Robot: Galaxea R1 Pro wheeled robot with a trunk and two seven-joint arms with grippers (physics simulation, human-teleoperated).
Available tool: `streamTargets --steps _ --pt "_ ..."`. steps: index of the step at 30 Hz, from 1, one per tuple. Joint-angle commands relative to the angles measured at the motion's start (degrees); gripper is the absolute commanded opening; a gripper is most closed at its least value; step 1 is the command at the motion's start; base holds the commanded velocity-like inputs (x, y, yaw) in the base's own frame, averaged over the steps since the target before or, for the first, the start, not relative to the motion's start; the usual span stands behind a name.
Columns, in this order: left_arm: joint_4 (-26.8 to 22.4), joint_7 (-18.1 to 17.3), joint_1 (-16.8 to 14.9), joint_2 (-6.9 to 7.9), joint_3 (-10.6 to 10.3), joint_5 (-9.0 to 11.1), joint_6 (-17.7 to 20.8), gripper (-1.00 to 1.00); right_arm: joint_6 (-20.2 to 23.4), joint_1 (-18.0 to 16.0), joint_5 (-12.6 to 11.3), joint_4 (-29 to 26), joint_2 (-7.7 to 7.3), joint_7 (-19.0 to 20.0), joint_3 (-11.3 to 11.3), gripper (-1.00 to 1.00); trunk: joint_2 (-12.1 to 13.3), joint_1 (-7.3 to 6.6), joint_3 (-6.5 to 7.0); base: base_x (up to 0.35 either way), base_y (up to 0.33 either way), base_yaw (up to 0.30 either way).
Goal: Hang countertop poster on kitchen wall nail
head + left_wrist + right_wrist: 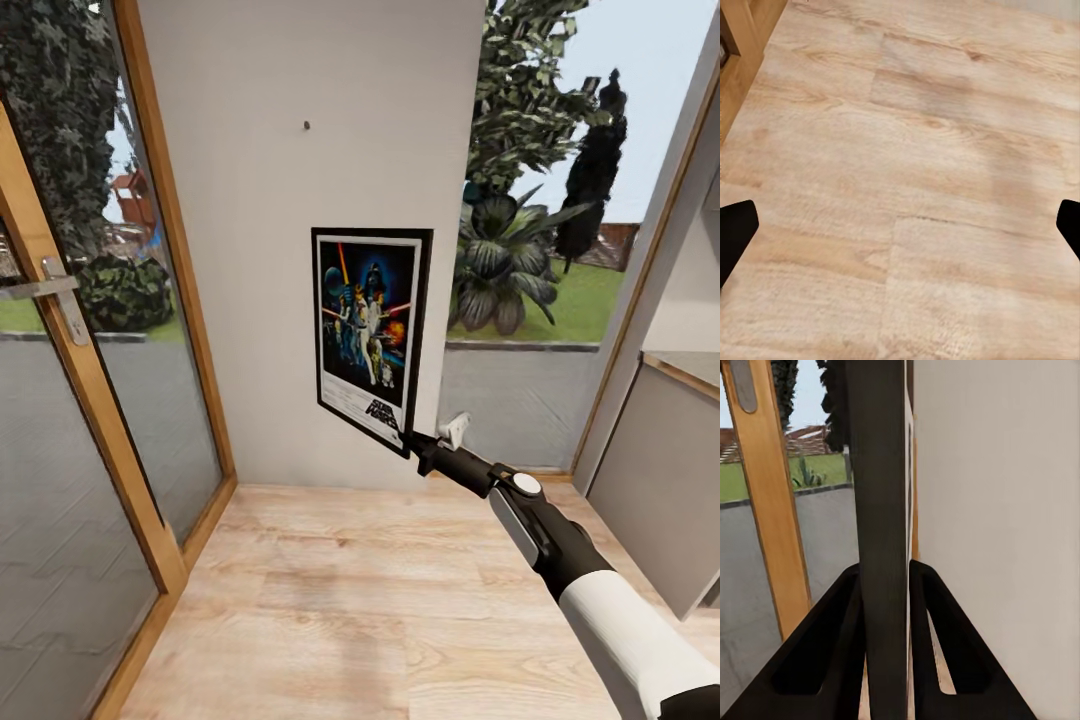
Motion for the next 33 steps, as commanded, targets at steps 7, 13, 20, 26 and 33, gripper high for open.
streamTargets --steps 7,13,20,26,33 --pt "-0.20 -0.42 0.00 -0.01 0.07 0.39 0.03 1.00 4.44 -0.06 -0.51 -0.06 -0.08 3.66 0.08 -1.00 -0.03 0.00 -0.05 0.001 0.000 0.000" --pt "-0.21 -0.47 0.00 -0.01 0.06 0.40 0.01 1.00 13.09 -0.11 -0.34 -6.16 -0.09 7.18 -0.04 -1.00 -0.03 0.00 -0.05 0.000 0.000 0.000" --pt "-0.18 -0.49 0.00 -0.01 0.05 0.40 0.00 1.00 31.66 -1.68 -0.52 -18.81 -0.03 7.94 -1.97 -1.00 -0.03 0.00 -0.05 0.000 0.000 0.000" --pt "-0.08 -0.47 0.00 -0.01 0.05 0.40 0.00 1.00 37.32 -7.58 -1.33 -19.88 -0.03 8.56 -2.63 -1.00 -0.03 0.00 -0.05 0.000 0.000 0.000" --pt "-0.10 -0.46 0.00 -0.01 0.05 0.40 0.00 1.00 42.76 -17.41 -3.31 -13.23 -0.15 13.90 -3.80 -1.00 -0.03 0.00 -0.05 0.000 0.000 0.000"
